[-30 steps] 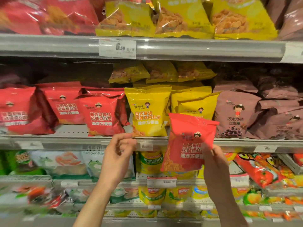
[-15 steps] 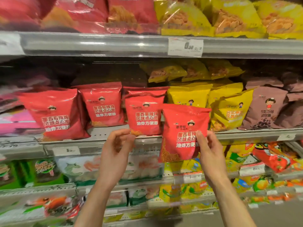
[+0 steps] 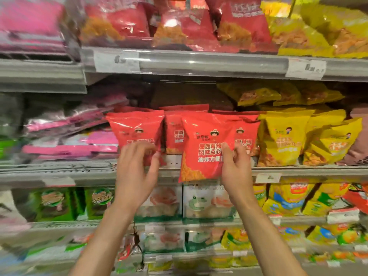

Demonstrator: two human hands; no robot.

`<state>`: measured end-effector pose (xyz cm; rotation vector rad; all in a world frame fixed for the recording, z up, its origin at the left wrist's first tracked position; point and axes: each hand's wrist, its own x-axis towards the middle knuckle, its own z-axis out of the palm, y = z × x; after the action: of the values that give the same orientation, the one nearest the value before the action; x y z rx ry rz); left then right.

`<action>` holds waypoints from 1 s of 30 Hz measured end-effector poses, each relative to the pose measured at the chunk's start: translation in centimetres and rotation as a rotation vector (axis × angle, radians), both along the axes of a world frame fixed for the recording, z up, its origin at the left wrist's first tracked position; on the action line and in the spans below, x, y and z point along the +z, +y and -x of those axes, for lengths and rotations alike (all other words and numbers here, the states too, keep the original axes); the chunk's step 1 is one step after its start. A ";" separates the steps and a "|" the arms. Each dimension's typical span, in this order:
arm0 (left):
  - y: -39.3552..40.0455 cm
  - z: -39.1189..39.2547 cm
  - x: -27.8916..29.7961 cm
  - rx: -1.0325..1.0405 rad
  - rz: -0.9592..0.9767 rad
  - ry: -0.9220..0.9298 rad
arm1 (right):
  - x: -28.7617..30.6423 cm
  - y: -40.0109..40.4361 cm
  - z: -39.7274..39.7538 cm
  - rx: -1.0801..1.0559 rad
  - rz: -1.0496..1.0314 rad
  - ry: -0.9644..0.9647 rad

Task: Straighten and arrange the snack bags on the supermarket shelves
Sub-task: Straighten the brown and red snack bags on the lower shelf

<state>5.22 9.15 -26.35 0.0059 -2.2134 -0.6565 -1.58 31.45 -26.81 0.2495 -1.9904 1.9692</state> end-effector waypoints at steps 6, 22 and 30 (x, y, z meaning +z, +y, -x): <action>-2.8 1.8 0.7 0.054 0.177 -0.055 | 0.8 -4.9 1.9 -0.036 -0.102 -0.011; -3.3 3.6 -0.1 0.086 0.202 -0.082 | 0.6 -4.5 3.9 0.043 -0.380 -0.115; -0.8 5.0 0.6 0.118 0.414 0.046 | 1.1 0.2 2.6 -0.156 -0.508 0.055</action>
<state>0.19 8.35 -25.73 -0.0877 -2.2460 -0.1253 -4.14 31.63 -25.73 0.2525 -2.3626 1.3245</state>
